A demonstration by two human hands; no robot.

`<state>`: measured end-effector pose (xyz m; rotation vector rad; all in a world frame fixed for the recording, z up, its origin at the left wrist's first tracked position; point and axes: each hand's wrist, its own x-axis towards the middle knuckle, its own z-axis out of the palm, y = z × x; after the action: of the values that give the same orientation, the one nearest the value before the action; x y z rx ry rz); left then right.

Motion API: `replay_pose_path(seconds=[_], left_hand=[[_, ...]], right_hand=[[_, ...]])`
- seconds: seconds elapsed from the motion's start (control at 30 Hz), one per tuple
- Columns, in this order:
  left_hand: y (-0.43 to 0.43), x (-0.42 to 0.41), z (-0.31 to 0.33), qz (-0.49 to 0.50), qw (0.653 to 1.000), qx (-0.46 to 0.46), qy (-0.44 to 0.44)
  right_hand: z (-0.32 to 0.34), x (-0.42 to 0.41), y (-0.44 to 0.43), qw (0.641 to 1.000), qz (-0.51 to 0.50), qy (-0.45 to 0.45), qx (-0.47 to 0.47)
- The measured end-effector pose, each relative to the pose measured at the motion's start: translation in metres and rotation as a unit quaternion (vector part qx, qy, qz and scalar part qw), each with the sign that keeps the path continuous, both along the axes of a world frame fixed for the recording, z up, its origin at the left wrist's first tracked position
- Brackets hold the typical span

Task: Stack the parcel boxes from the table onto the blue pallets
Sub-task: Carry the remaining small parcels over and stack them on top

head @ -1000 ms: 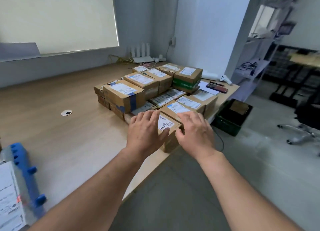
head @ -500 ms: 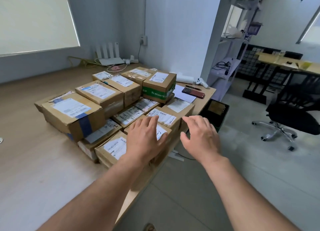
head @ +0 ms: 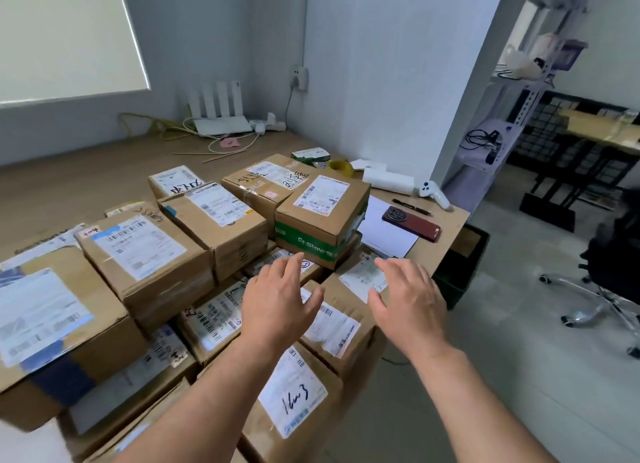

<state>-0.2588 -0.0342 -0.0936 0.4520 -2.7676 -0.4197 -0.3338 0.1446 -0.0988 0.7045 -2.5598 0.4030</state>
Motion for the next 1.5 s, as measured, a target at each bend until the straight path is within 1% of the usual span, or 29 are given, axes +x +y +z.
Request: replay_pose_path(seconds=[0.17, 0.4, 0.6, 0.7, 0.77, 0.83, 0.93, 1.03, 1.1, 1.2, 1.27, 1.37, 1.4, 1.5], left_hand=[[-0.010, -0.023, -0.010, 0.027, 1.000, 0.007, -0.014], [-0.029, -0.029, -0.014, 0.121, 0.992, 0.026, -0.006], [-0.010, -0.055, -0.012, 0.217, 0.972, 0.089, -0.014], [0.006, -0.074, -0.006, 0.250, 0.961, 0.114, -0.021], [0.017, -0.087, -0.001, 0.270, 0.952, 0.140, -0.033], [0.026, -0.101, 0.004, 0.290, 0.938, 0.186, -0.036], [0.033, -0.122, 0.010, 0.325, 0.899, 0.292, -0.009], [0.039, -0.139, 0.016, 0.340, 0.872, 0.352, 0.001], [0.042, -0.147, 0.020, 0.346, 0.862, 0.372, 0.008], [0.040, -0.151, 0.018, 0.357, 0.838, 0.410, 0.047], [0.042, -0.150, 0.013, 0.356, 0.821, 0.438, 0.079], [0.050, -0.148, 0.008, 0.339, 0.810, 0.468, 0.105], [0.053, -0.147, 0.007, 0.333, 0.804, 0.480, 0.114], [0.062, -0.140, 0.001, 0.316, 0.785, 0.512, 0.148]], right_hand=[[-0.006, -0.035, -0.005, 1.000, 0.020, -0.008, 0.007], [-0.001, -0.084, -0.026, 0.995, 0.089, -0.036, -0.009], [0.007, -0.146, -0.030, 0.987, 0.138, -0.078, -0.034], [0.013, -0.183, -0.033, 0.982, 0.141, -0.118, -0.039], [0.016, -0.206, -0.036, 0.979, 0.148, -0.135, -0.048], [0.017, -0.228, -0.040, 0.973, 0.154, -0.163, -0.051], [0.012, -0.259, -0.047, 0.955, 0.173, -0.233, -0.061], [0.005, -0.281, -0.053, 0.921, 0.199, -0.322, -0.095], [0.007, -0.289, -0.057, 0.887, 0.221, -0.388, -0.120], [0.008, -0.300, -0.061, 0.813, 0.252, -0.499, -0.162], [0.006, -0.308, -0.062, 0.764, 0.254, -0.564, -0.181], [0.004, -0.317, -0.056, 0.679, 0.284, -0.652, -0.182], [0.002, -0.322, -0.054, 0.657, 0.302, -0.670, -0.172], [-0.005, -0.331, -0.047, 0.615, 0.344, -0.695, -0.140]])
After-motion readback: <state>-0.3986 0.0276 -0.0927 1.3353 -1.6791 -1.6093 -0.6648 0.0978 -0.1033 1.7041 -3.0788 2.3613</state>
